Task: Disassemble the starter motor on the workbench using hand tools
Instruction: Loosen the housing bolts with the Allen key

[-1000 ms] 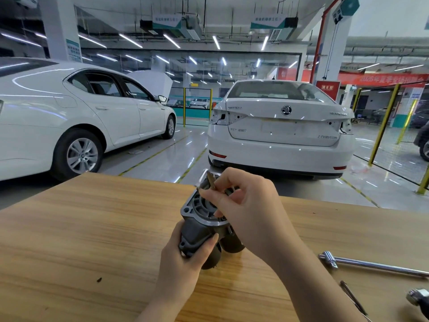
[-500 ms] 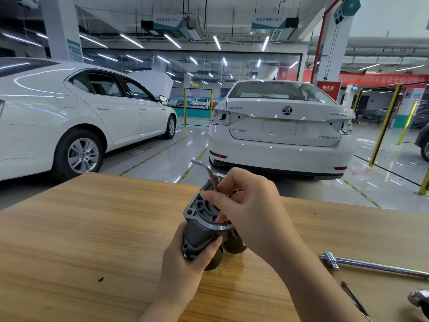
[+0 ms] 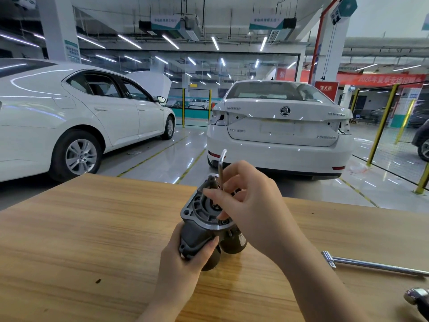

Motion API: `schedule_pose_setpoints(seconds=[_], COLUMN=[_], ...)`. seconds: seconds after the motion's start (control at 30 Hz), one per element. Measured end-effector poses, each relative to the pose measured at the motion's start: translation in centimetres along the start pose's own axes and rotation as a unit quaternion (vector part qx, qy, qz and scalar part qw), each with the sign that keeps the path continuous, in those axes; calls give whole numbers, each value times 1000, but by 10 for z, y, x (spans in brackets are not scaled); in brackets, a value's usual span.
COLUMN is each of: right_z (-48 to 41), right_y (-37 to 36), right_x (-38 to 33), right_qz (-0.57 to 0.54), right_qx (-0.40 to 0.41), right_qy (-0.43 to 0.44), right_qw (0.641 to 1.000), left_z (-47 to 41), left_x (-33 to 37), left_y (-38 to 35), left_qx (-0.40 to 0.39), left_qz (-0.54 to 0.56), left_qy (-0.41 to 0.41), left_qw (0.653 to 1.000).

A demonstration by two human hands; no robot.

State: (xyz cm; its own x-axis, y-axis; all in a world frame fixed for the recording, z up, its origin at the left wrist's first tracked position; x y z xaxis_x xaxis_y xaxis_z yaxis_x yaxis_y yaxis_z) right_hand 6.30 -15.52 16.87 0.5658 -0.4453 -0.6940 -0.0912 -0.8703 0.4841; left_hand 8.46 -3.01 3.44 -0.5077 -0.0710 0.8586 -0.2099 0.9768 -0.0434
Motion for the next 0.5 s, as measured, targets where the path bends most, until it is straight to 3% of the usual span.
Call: schedule_pose_setpoints(seconds=[0.1,0.3,0.5], right_z=[-1,2,2], right_y=[7,5,0], right_x=[3,-4,-5], right_qz=[6,34,61], right_qx=[20,-49,-64], right_qy=[-10,37,49], right_qw=[1000,998,995], left_z=[-1,0,1], left_x=[0,-1,0], left_y=[0,1,0], left_qx=[-1,-1,3], left_qz=[6,24,24], left_qy=[5,21,18], left_qw=[1000,999,1000])
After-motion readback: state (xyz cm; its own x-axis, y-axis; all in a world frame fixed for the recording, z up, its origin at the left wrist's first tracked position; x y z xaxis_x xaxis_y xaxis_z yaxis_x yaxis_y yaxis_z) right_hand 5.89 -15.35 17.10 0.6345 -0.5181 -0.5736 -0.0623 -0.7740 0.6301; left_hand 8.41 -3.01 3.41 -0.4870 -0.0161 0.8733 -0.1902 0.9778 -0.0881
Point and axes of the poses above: each hand's wrist, its own z-axis away from the middle knuckle, its own y-axis out of the back of the hand, x = y × z, the point moved 6 cm from there along -z, towards the middle knuckle, and after that the axes turned 3 degrees about -y, right-handed, at the moved point
